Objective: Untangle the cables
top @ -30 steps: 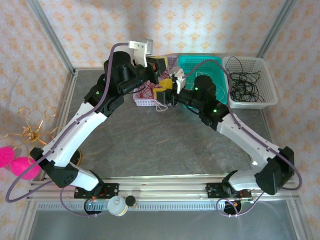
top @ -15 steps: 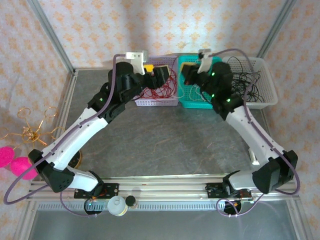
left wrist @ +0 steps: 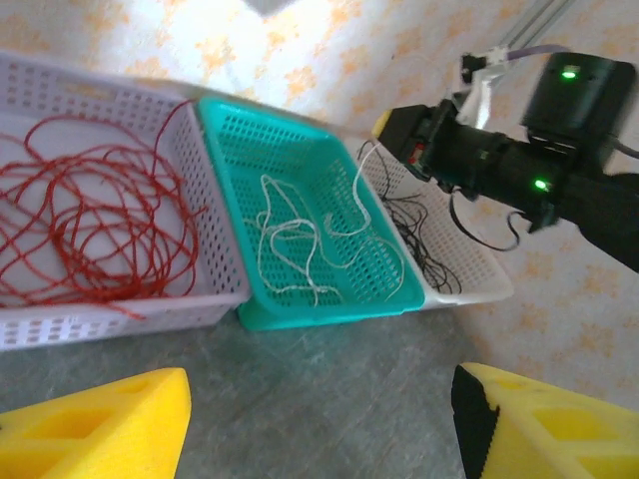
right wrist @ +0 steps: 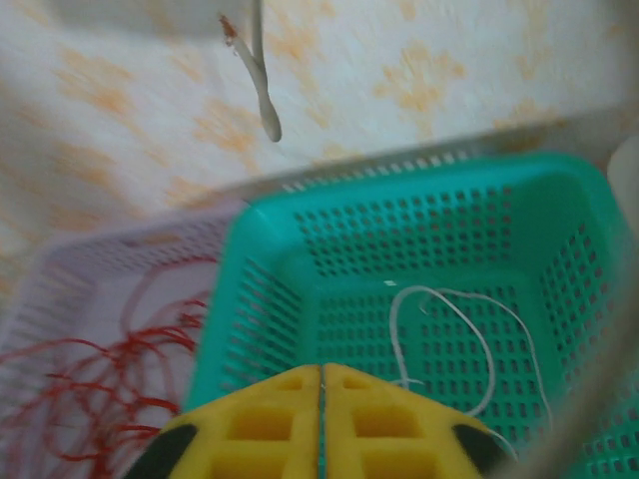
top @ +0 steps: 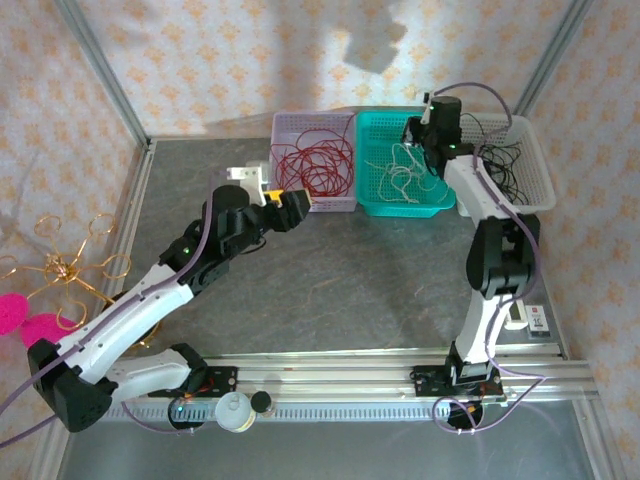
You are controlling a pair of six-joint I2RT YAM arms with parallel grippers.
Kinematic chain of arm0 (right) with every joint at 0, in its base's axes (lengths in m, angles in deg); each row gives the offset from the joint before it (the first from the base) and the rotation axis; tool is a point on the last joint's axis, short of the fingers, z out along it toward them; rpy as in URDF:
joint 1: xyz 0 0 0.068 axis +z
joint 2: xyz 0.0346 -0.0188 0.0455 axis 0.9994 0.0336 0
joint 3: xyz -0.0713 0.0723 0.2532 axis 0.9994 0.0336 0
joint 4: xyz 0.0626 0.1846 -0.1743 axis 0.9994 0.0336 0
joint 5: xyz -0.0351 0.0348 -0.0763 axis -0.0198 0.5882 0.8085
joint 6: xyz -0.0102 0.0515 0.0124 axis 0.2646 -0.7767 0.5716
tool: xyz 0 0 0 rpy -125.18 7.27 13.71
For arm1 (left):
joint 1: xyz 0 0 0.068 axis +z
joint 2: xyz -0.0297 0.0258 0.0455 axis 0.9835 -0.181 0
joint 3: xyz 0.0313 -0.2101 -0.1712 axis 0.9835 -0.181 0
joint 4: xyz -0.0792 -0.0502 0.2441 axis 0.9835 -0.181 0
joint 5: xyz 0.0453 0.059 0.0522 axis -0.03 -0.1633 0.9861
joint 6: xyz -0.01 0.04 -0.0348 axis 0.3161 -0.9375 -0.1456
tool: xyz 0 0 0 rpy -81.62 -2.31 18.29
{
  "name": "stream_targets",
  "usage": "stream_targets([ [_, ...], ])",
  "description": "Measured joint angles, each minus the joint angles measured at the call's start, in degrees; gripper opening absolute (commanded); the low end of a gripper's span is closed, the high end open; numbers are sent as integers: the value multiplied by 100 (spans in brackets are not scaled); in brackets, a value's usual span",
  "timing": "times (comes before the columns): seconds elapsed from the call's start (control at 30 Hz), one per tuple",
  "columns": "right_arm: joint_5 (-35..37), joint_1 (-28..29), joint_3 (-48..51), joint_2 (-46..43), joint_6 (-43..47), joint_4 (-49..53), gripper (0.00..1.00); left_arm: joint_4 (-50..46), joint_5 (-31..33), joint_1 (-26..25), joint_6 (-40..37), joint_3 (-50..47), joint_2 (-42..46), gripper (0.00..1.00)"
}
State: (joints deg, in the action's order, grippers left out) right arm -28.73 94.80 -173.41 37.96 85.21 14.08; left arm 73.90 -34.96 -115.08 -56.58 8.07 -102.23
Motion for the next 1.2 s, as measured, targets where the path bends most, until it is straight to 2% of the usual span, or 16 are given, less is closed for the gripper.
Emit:
stream_targets([
  [0.03, 4, -13, -55, 184, 35, 13, 24, 0, 37, 0, 39, -131, 63, 70],
  [0.1, 26, -20, -63, 439, 120, 24, 34, -2, 85, 0, 129, -297, 133, 70],
  [0.23, 103, -13, 68, 564, 267, -120, 48, -2, 188, 0, 251, -540, 168, 71],
  [0.37, 219, -15, 623, 240, 332, -527, 52, -4, 306, 26, 334, -678, 166, 71],
  [0.53, 345, -15, 1681, -743, 354, -804, 54, -2, 380, 138, 339, -726, 90, 72],
  [0.67, 461, -17, 2140, -1567, 372, -863, 54, -2, 376, 192, 334, -726, -57, 72],
  [0.9, 730, -20, 3169, -3521, 229, -957, 52, 0, 496, 271, 177, -776, 33, 72],
  [1.03, 1008, -20, 4601, -4848, -42, -1202, 54, -2, 684, 380, 140, -1141, 494, 72],
  [1.2, 1526, -33, 7066, -6142, 9, -1836, 67, -2, 817, 527, 162, -1602, 935, 72],
])
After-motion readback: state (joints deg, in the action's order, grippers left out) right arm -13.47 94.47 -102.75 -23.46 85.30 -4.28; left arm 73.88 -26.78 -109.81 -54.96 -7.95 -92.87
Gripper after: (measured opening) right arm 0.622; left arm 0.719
